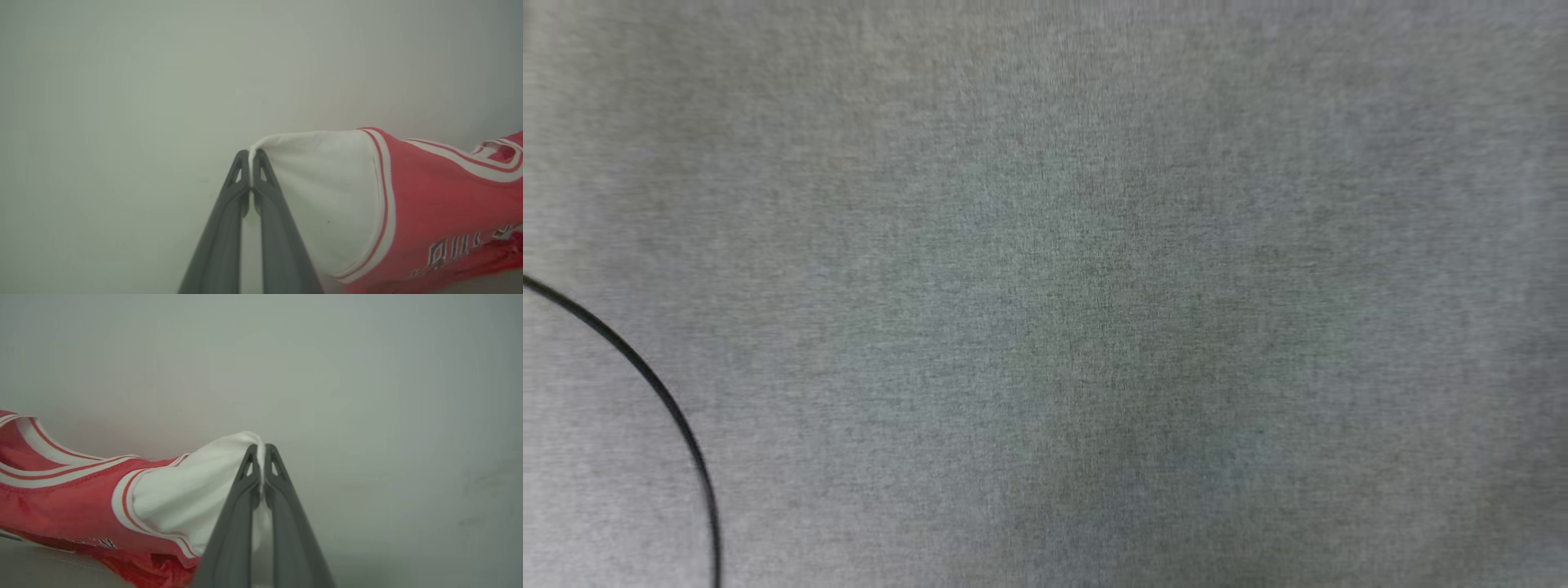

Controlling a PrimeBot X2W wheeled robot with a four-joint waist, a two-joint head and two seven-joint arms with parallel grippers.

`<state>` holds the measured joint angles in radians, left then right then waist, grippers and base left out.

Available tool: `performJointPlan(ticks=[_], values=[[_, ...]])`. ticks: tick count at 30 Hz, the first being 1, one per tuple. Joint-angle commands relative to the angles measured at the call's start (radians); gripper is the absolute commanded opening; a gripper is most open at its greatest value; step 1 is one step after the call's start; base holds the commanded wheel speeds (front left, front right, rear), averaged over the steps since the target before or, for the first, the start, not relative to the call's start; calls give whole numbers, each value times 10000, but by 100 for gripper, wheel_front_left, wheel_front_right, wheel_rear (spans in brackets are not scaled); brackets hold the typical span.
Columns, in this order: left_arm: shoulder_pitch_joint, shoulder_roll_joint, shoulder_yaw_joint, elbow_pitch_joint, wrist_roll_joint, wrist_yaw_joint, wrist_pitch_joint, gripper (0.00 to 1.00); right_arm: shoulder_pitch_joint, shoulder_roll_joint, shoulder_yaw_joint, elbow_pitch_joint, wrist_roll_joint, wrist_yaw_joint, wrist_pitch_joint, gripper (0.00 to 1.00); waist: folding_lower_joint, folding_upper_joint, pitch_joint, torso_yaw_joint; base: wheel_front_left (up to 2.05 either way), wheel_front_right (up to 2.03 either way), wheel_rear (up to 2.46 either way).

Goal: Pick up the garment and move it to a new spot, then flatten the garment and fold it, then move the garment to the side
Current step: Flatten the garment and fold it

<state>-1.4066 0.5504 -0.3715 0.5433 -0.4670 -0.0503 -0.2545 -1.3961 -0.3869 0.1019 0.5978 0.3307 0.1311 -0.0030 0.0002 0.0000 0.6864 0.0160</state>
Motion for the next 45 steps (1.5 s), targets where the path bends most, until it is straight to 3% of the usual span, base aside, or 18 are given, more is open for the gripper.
performJointPlan(ticks=[1, 8, 12, 17, 23, 32, 39, 45], values=[[321, 0, -14, 17, 9, -25, -49, 0, 315, 46, 64, 69, 78, -7, -41, 0, -2, 0, -316, 0, 0, 0, 0], [4222, -255, -21, -884, 69, 94, -123, 0, 3436, -237, 1215, -335, 980, -7, -393, 0, -2, 0, -1875, -55, 0, 0, 0], [6601, -64, -23, -1491, -3, 146, -127, 0, 5362, -1006, 2077, -993, 1669, -10, -307, 0, -2, 0, -2754, -81, 0, 0, 0], [9013, 207, -196, -1861, -286, 271, -92, 0, 7520, -1689, 2269, -1459, 2482, -9, -258, 0, -2, 0, -3619, -112, 0, 0, 0], [11054, 513, -291, -2301, -446, 653, -8, 0, 9413, -2587, 2901, -1826, 2315, -10, -464, 0, -2, 0, -4354, -239, 0, 0, 0], [13331, 835, -268, -3172, -999, 1168, 501, 0, 10966, -2950, 3041, -1944, 2843, -10, -325, 0, -2, 0, -5269, -499, 0, 0, 0], [15186, 1266, 62, -3912, -1673, 1618, 866, 0, 12303, -3483, 3374, -2816, 3857, -12, 676, 0, -2, 0, -5867, -642, 0, 0, 0], [16546, 1449, -114, -4668, -2129, 1675, 1342, 0, 13459, -3801, 3291, -3271, 4423, -12, 1594, 0, -2, 0, -6040, -631, 0, 0, 0]])
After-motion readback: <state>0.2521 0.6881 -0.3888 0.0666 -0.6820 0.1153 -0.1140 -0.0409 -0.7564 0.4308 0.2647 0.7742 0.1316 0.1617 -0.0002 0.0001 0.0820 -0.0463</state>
